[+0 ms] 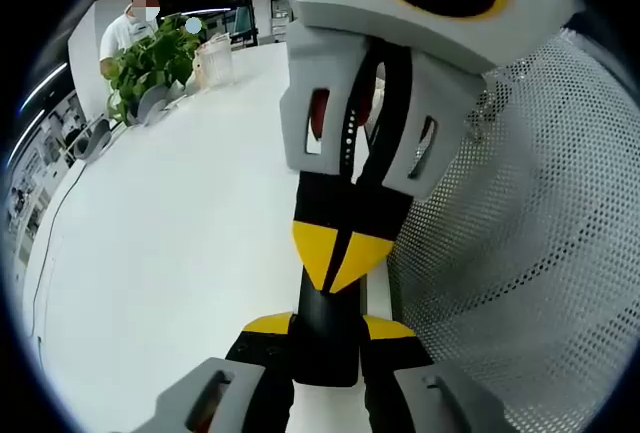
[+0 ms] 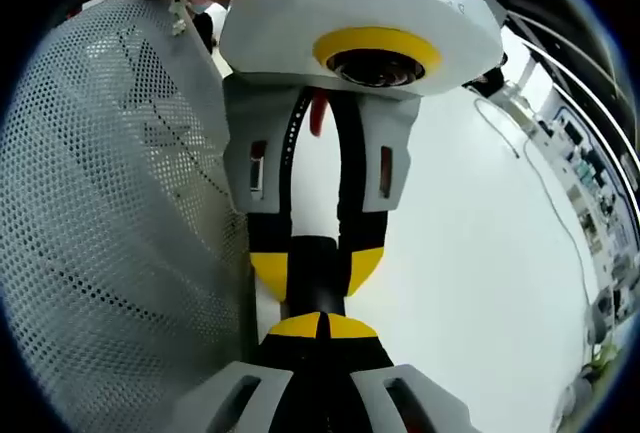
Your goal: Press the specified remote control buttons in sequence, fully releasing each button before pressing the next.
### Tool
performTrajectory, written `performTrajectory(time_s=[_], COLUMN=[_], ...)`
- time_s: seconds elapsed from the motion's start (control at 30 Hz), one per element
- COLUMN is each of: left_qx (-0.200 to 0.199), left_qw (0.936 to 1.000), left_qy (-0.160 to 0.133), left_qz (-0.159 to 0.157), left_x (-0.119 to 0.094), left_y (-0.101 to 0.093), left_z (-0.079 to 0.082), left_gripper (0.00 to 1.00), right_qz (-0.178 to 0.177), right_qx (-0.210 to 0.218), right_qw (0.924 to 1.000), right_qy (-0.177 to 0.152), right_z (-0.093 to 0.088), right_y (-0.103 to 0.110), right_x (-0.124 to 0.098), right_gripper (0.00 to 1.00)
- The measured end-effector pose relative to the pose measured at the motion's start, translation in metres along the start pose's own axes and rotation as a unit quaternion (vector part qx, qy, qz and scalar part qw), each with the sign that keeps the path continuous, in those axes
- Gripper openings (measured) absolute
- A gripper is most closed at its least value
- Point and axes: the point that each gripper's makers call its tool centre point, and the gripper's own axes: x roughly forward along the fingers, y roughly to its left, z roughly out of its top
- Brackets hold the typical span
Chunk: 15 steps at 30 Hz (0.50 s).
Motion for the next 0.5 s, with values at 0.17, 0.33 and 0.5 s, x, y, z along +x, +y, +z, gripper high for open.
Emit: performTrajectory(time_s=[0.17,0.33,0.5], left_qx=[0.0,0.0,0.0], left_qw=[1.0,1.0,1.0], left_qy=[0.0,0.0,0.0], left_qz=[0.0,0.0,0.0], left_x=[-0.0002,-0.0003,-0.0004], left_y=[-0.0002,-0.0003,-0.0008], left_z=[-0.0001,-0.0001,0.0001], left_gripper=[0.25,0.25,0.25], right_qz=[0.014,0.024,0.036], right_qx=[0.051,0.06,0.057], right_qw=[0.9985,0.9978,0.9977], right_qy=[-0.014,-0.016,-0.012], right_z=[0.0005,-0.0001,-0.0064], right_y=[-0.0006,0.0007,0.0024], right_x=[-0.0012,-0.0022,-0.007], right_gripper=[0.0,0.0,0.01])
